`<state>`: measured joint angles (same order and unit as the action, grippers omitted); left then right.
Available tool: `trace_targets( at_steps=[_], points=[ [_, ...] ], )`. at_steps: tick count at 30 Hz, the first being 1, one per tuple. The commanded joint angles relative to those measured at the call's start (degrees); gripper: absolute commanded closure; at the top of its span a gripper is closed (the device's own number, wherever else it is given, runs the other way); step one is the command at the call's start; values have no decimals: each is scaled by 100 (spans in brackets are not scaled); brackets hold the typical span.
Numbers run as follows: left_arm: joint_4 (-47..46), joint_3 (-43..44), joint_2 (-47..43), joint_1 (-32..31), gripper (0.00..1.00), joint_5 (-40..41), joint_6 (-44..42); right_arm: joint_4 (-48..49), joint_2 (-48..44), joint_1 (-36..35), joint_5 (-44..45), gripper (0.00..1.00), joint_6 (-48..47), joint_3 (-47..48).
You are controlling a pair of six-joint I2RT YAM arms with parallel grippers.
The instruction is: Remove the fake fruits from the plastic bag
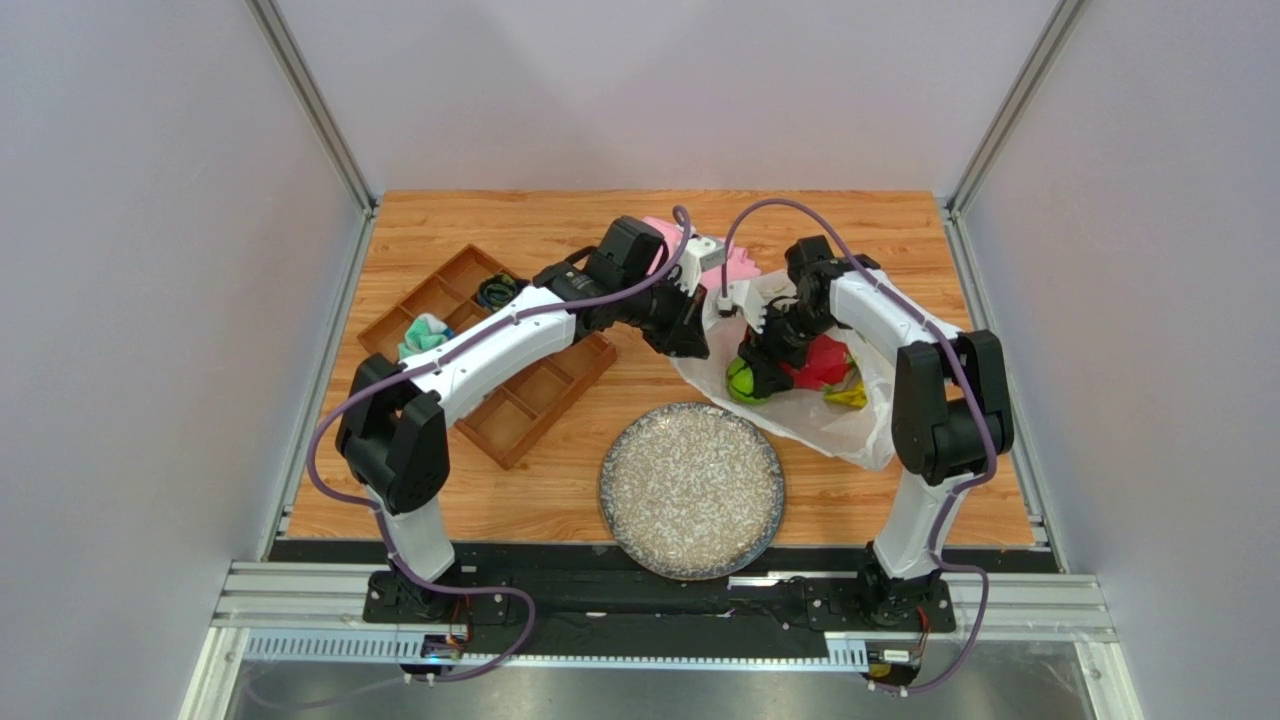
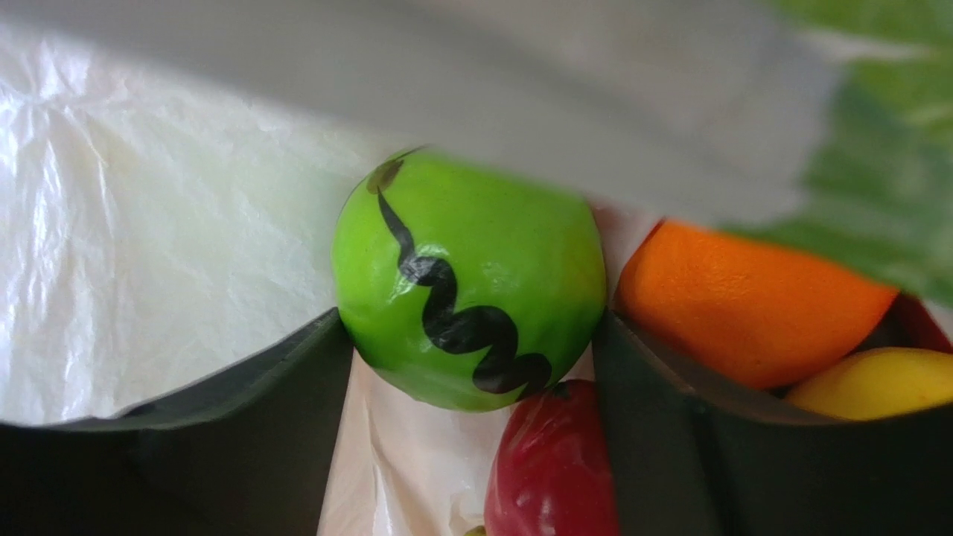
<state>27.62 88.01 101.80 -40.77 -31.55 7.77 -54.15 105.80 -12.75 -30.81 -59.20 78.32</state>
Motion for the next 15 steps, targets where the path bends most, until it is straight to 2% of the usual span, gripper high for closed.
trace_targets(
  at_steps=[1,2,5,9,11,15],
  points=[
    [-72,23,-195,8,100,-71,-56,-165,-15,10,251,46,242,499],
    [-72,32,-204,8,100,-71,-74,-305,-189,27,242,52,294,717],
    [-151,24,-187,8,100,-44,-144,-491,-760,80,32,54,549,842],
    [-283,32,-161,17,100,-53,-144,-963,-2103,19,-486,52,638,878],
    [-362,41,-134,87,100,-35,-40,-1263,-2448,-173,-584,48,559,799],
    [-642,-11,-81,298,100,-36,442,-1467,-3371,-762,-453,45,313,-175]
  ],
)
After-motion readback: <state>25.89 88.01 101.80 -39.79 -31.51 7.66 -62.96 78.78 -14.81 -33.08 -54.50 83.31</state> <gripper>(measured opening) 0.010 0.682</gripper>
